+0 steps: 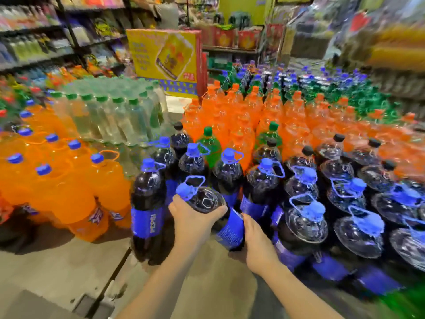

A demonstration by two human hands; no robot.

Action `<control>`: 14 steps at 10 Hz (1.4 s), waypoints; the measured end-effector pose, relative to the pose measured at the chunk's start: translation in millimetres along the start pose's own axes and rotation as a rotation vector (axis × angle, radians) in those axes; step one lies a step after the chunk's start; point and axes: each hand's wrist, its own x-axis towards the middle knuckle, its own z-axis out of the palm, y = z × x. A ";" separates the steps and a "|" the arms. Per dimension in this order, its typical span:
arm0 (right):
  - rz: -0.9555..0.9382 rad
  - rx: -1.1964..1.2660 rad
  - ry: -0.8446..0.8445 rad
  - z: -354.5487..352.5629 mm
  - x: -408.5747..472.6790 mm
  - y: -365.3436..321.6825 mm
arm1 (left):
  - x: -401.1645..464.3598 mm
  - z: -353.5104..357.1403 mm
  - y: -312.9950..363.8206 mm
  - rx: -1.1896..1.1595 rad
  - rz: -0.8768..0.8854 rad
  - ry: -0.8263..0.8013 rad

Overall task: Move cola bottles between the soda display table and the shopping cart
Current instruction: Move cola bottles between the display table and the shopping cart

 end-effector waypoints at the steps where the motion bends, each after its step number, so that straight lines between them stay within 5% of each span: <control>1: 0.142 0.064 0.040 12.4 3.7 -0.4 | 12.1 10.5 -7.9 0.041 0.069 -0.099; 7: 0.582 0.376 0.282 57.8 -17.6 10.2 | 5.3 55.2 -9.4 0.265 0.440 -0.439; 12: 0.539 0.541 0.252 69.1 -18.6 41.9 | -1.8 88.4 7.0 0.461 0.563 -0.552; 14: 0.572 0.414 0.213 41.4 -28.3 21.5 | 0.1 89.9 6.5 0.482 0.591 -0.564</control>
